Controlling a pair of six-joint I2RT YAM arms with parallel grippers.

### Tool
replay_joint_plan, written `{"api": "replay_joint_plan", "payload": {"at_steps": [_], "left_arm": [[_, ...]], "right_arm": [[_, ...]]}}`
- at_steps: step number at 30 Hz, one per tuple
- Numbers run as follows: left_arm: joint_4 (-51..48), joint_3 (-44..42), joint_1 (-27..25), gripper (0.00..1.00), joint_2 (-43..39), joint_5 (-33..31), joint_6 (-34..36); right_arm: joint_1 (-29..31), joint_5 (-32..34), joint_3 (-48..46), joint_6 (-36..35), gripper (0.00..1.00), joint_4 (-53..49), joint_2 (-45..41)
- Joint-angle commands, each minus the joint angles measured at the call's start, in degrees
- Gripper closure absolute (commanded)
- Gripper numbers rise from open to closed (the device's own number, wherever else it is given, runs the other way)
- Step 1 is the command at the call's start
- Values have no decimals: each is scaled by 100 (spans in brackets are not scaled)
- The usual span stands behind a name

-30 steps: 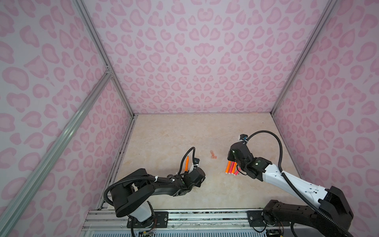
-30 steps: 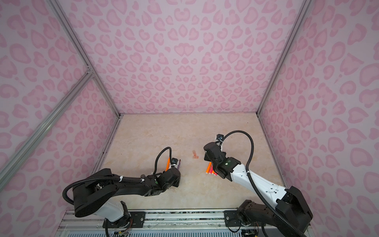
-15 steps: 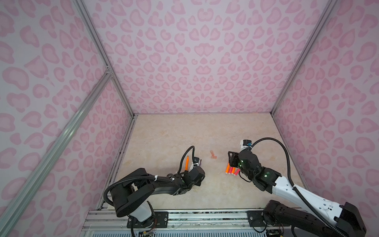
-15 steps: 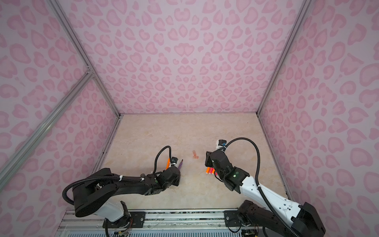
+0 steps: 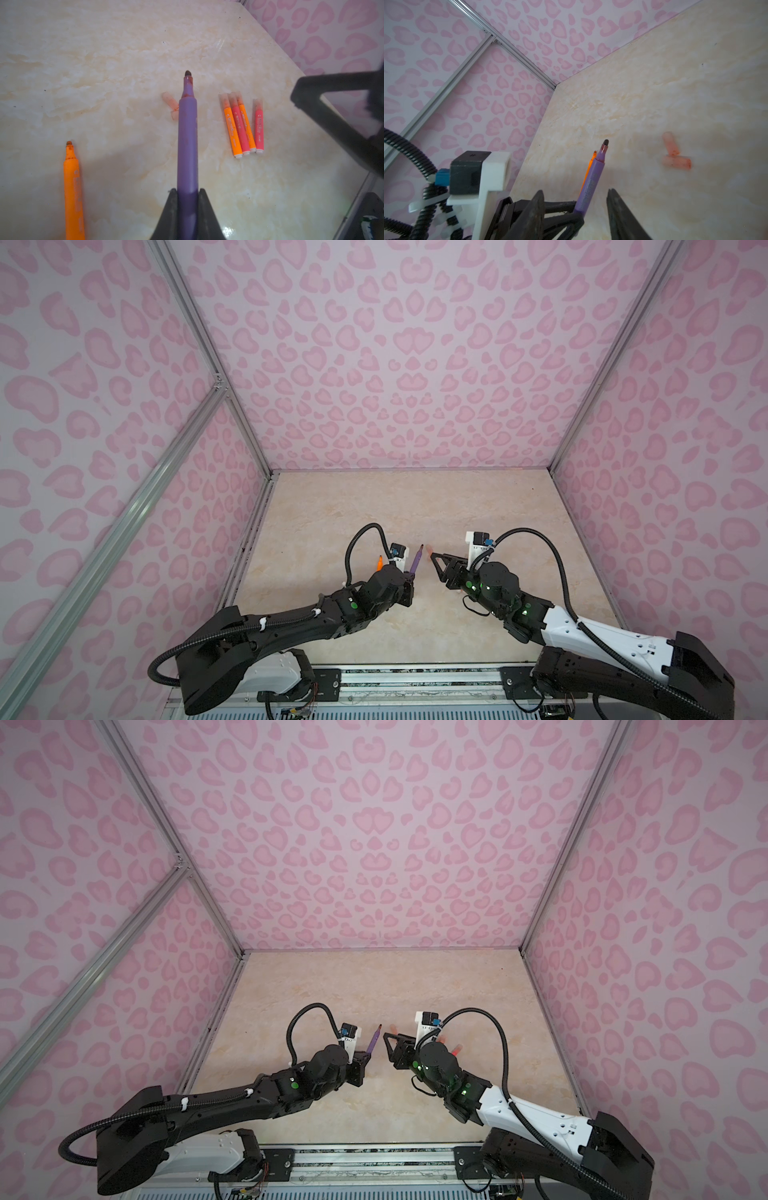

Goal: Insert the pens into the pen caps
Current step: 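Bring the right gripper over the purple marker tip held by the left gripper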

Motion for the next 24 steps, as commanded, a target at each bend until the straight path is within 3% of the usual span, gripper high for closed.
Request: {"api": "replay_joint_plan", "payload": {"at_steps": [1,17,24], "left_arm": [[220,-41,1,97,-229,267,82],[242,-170,-16,97,-816,662,108],[114,-204,-15,97,-966,218,80]], "right_arm": [[25,102,35,285,53,638,254],[22,118,592,476,60,588,1053],[23,202,561,496,62,466,900]]}}
